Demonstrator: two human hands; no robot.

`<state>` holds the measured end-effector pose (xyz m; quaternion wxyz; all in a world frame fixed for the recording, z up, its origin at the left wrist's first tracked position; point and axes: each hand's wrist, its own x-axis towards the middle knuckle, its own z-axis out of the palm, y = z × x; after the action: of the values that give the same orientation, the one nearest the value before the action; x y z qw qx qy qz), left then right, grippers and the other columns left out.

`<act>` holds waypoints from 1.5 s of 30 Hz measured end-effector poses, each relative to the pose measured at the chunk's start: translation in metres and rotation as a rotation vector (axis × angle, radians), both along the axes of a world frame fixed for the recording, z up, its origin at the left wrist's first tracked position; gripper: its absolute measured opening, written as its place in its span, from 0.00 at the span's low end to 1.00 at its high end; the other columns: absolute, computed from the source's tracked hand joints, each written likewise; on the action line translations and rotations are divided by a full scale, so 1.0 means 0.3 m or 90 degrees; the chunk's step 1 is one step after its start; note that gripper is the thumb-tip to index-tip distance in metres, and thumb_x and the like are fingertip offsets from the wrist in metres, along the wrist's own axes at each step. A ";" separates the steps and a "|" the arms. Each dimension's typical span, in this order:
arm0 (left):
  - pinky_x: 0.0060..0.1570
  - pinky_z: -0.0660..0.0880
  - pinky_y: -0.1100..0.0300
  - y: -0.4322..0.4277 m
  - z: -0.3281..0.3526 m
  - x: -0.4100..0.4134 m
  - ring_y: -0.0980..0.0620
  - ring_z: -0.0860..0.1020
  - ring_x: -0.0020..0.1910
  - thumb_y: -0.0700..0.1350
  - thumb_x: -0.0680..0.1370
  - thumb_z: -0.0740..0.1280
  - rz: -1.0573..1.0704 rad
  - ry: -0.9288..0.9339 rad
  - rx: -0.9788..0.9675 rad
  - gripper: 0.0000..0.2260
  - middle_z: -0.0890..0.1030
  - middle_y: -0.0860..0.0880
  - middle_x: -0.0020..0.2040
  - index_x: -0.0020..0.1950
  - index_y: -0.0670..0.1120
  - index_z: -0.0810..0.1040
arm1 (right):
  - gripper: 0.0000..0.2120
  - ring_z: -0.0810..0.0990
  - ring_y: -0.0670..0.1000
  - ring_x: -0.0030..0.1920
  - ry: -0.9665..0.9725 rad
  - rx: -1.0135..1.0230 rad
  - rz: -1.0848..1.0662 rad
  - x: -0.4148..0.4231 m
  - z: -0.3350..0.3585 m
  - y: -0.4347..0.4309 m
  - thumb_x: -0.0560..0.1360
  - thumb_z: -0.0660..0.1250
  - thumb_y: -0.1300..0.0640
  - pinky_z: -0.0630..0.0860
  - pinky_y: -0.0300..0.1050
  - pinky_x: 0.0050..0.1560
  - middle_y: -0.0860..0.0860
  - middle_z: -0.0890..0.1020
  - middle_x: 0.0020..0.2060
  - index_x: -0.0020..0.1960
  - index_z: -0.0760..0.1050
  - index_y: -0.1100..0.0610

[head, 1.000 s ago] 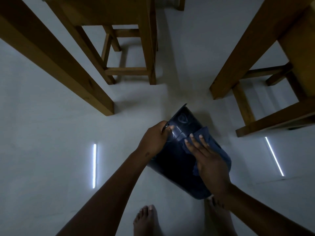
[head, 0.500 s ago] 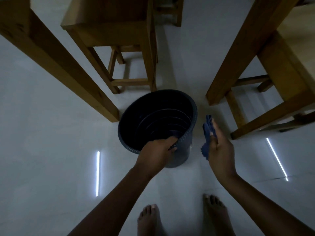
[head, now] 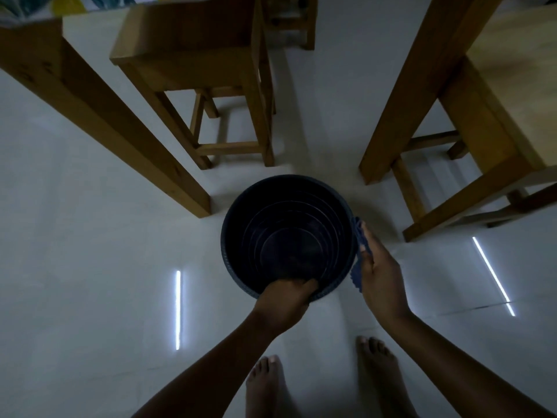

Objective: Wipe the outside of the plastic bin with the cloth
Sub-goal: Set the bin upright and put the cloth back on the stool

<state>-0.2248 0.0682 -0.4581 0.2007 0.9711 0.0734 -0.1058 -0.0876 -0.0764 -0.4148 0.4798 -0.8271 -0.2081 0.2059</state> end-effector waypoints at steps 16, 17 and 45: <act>0.59 0.73 0.56 -0.058 0.314 0.310 0.48 0.76 0.62 0.55 0.79 0.62 -0.007 -0.028 -0.065 0.21 0.77 0.48 0.66 0.70 0.49 0.70 | 0.22 0.69 0.47 0.69 -0.040 0.050 -0.064 0.104 0.193 -0.132 0.81 0.56 0.60 0.60 0.20 0.60 0.46 0.69 0.70 0.73 0.60 0.47; 0.61 0.72 0.57 -0.074 0.349 0.345 0.48 0.75 0.64 0.54 0.79 0.62 -0.011 -0.042 -0.066 0.21 0.76 0.48 0.67 0.71 0.49 0.69 | 0.22 0.69 0.47 0.69 -0.057 0.058 -0.074 0.129 0.227 -0.144 0.81 0.56 0.60 0.59 0.19 0.59 0.46 0.68 0.69 0.73 0.60 0.47; 0.55 0.75 0.57 -0.154 0.857 0.853 0.52 0.78 0.57 0.50 0.78 0.65 -0.021 -0.235 -0.070 0.14 0.81 0.51 0.59 0.63 0.51 0.76 | 0.33 0.46 0.58 0.77 -0.314 -0.426 0.024 0.710 0.523 -0.225 0.79 0.53 0.40 0.48 0.58 0.74 0.56 0.49 0.78 0.77 0.50 0.57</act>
<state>0.0311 0.0221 -0.2010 0.2619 0.9627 0.0137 0.0668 0.1255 -0.1439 -0.2580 0.1163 -0.9580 -0.2534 0.0662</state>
